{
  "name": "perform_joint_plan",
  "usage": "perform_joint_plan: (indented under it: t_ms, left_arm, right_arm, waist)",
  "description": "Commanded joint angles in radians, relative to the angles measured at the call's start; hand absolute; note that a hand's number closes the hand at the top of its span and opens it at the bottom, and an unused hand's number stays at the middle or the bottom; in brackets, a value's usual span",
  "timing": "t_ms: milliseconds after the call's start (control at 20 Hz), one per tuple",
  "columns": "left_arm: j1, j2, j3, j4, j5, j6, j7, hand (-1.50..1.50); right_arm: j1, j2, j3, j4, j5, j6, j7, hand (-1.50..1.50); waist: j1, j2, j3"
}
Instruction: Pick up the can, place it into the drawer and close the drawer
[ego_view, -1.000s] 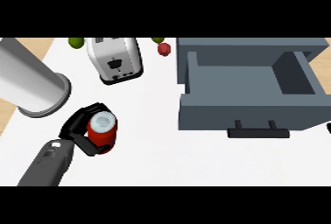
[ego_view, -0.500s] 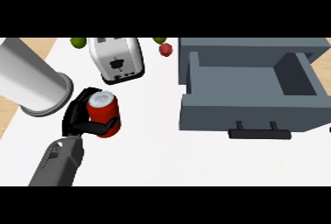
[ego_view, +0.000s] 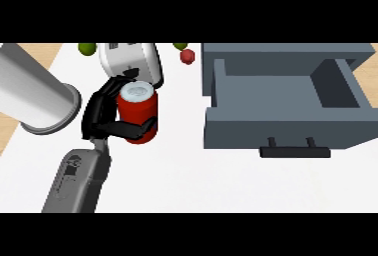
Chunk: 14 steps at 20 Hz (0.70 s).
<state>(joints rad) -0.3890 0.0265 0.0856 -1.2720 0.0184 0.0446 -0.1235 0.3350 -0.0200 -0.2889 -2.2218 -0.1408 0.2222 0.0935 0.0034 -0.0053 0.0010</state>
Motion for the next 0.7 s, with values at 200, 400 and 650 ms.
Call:
perform_joint_plan:
  t_ms: [200,400,650]
  left_arm:
    - [-0.166,-0.026,-0.232,-0.120,0.002,0.237,0.260,1.50]
    - [-0.233,-0.026,-0.272,-0.143,-0.021,0.269,0.327,1.50]
    - [-0.465,-0.026,-0.220,-0.026,-0.041,0.277,0.408,1.50]
  right_arm:
    - [-0.027,0.000,0.014,0.029,0.026,0.001,-0.013,-1.50]
    - [-0.036,0.019,0.070,-0.031,0.056,-0.059,0.044,-1.50]
    - [-0.024,-0.017,-0.011,0.010,-0.008,-0.002,0.009,-1.50]
  waist:
    - [-0.013,0.004,0.000]
    - [-0.012,0.004,-0.001]
    - [-0.017,0.005,-0.001]
